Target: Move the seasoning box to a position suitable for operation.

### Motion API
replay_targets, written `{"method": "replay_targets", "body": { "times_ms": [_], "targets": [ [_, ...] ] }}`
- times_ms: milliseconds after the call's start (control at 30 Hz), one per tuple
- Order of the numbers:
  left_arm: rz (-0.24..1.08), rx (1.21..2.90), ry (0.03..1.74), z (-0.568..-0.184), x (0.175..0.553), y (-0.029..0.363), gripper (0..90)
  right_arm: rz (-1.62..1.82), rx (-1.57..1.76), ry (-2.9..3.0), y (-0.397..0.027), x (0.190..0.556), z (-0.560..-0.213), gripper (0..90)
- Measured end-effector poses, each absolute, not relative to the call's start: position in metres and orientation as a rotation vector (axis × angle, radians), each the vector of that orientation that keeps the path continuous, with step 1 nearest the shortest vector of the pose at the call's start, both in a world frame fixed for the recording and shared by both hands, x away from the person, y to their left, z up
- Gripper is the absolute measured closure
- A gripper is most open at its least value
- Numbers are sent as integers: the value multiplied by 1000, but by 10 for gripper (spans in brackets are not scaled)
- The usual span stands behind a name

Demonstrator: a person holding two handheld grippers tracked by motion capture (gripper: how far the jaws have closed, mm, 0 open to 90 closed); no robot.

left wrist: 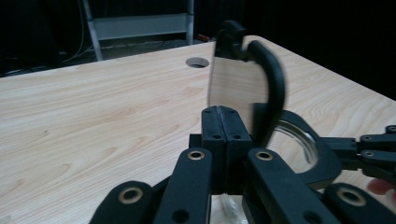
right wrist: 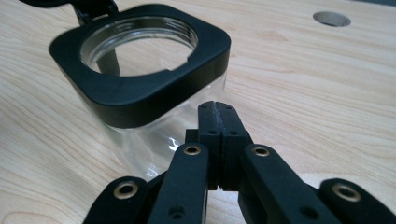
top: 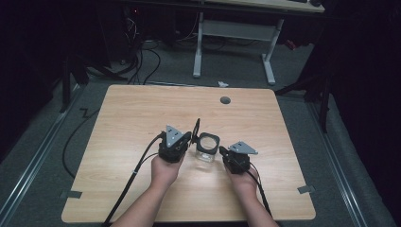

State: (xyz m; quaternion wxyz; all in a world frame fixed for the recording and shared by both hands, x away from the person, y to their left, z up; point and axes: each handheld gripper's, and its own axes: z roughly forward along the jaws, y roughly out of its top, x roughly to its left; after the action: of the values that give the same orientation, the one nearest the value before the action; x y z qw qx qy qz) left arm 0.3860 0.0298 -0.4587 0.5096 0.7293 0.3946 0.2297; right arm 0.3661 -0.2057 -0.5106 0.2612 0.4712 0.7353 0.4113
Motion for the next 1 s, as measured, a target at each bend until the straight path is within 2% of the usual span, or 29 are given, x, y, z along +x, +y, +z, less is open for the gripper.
{"method": "replay_targets", "body": {
  "times_ms": [467, 633, 800, 1000],
  "targets": [
    [496, 1847, 884, -473, 378, 0, 900, 1131, 1257, 1995, -202, 362, -511, 900],
    [517, 1825, 875, -476, 368, 0, 900, 1128, 1249, 2003, -203, 363, -511, 900],
    [502, 1841, 936, -498, 340, 15, 891, 1132, 1251, 1976, -219, 384, -507, 900],
    [474, 1894, 991, -514, 344, 9, 885, 1175, 1188, 2040, -219, 417, -506, 900]
  ]
}}
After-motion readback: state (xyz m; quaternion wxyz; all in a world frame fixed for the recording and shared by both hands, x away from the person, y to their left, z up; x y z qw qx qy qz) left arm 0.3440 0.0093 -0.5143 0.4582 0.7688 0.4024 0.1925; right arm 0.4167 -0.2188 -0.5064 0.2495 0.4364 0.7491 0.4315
